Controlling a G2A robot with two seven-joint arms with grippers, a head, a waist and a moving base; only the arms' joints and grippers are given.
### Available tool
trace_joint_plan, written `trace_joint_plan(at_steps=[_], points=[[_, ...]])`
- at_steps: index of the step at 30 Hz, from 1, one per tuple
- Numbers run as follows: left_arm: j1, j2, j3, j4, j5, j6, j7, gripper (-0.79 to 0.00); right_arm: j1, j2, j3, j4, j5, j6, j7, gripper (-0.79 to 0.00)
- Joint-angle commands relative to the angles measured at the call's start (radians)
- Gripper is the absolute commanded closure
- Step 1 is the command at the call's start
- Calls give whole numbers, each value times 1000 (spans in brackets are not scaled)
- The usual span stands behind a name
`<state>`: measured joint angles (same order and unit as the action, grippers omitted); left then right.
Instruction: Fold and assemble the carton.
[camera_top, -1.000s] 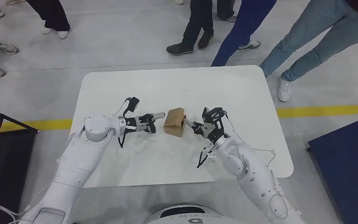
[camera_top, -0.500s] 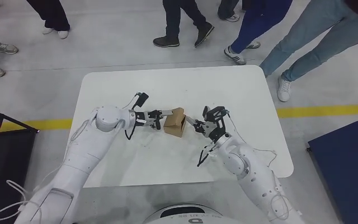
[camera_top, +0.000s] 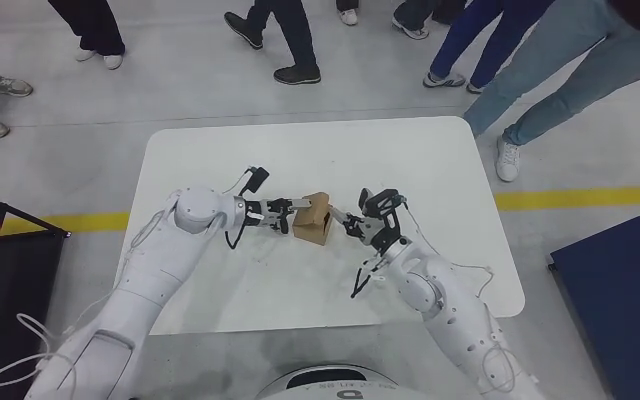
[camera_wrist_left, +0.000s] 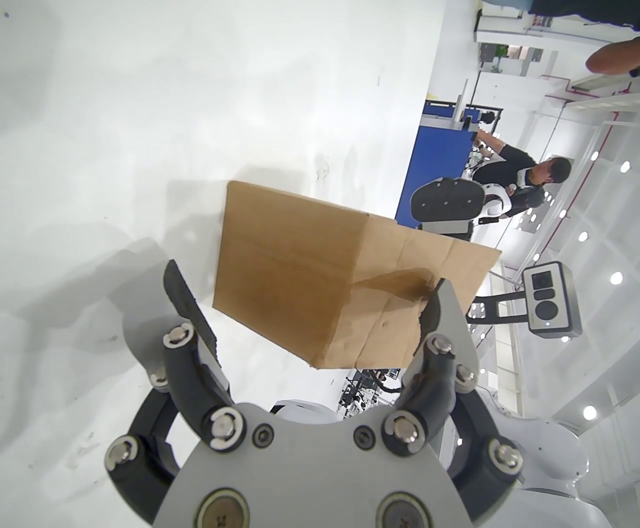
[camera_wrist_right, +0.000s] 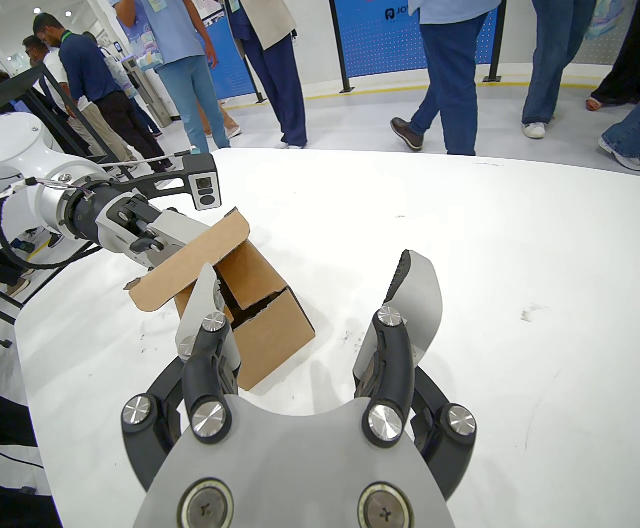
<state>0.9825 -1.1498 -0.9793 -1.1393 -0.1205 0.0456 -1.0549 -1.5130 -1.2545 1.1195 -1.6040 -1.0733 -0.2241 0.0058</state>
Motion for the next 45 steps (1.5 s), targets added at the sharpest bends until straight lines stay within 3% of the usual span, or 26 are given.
trace_joint_plan(at_steps=[1, 24, 30, 45], points=[[-3, -1, 4, 3, 3, 6, -4, -785, 1, 0, -1, 1, -1, -1, 2, -610], [-35, -12, 42, 39, 6, 21, -21, -742, 27, -7, -29, 39, -22, 3, 31, -570], [-42, -16, 46, 48, -2, 16, -16, -739, 37, -9, -34, 56, -16, 2, 35, -529], [-54, -21, 53, 63, -12, 4, -12, -751, 47, -11, -37, 63, -13, -6, 48, -523]])
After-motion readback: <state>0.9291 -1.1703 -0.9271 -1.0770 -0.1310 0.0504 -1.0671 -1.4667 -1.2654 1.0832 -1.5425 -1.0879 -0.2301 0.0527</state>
